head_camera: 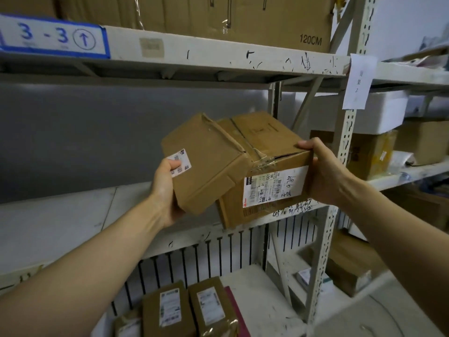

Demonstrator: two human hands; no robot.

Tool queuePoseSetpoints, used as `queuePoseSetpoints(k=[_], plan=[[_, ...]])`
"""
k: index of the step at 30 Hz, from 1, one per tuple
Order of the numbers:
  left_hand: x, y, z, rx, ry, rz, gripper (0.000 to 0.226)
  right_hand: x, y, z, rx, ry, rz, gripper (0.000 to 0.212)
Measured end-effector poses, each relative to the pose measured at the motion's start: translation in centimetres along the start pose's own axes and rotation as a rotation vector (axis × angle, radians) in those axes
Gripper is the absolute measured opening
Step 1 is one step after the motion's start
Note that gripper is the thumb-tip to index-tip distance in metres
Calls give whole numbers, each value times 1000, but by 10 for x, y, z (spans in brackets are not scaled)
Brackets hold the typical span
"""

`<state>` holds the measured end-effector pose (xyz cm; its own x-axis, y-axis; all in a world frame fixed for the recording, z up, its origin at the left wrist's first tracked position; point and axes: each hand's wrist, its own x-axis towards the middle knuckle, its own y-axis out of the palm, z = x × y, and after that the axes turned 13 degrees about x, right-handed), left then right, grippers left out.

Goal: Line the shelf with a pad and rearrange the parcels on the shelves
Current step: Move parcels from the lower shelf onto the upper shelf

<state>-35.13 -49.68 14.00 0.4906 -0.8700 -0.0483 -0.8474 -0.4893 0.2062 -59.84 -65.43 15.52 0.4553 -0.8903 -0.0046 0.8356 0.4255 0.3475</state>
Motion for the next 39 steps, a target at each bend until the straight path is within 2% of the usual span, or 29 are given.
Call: queuePoseSetpoints(k=[2, 7, 12, 18, 24, 26, 28, 32, 34, 37, 39], plan=[[-9, -4, 2, 26, 19, 13, 32, -19, -3, -6, 17, -11, 24, 43], [-36, -4, 14, 104, 34, 66, 34, -61, -17, -28, 76, -48, 17, 41], [-61, 13, 29, 203, 61, 148, 32, -92, -45, -66, 307, -94, -83, 53], [-84, 32, 66, 370, 11, 298, 32, -133, -92, -123, 488, -55, -188, 41], [-100, 45, 120, 502, -155, 434, 31, -177, -143, -174, 526, 12, -299, 70], [-104, 46, 139, 528, -224, 461, 33, -187, -156, -187, 503, 50, -329, 86], [-107, 45, 156, 545, -294, 460, 35, -193, -164, -197, 446, 92, -363, 96], [-107, 37, 187, 526, -436, 371, 28, -194, -177, -219, 345, 194, -381, 57], [-109, 28, 200, 507, -506, 347, 28, -192, -178, -230, 293, 241, -404, 60], [-106, 14, 217, 467, -574, 287, 28, -182, -175, -245, 198, 325, -415, 77], [-100, 1, 226, 437, -612, 233, 28, -172, -171, -255, 178, 362, -410, 76]])
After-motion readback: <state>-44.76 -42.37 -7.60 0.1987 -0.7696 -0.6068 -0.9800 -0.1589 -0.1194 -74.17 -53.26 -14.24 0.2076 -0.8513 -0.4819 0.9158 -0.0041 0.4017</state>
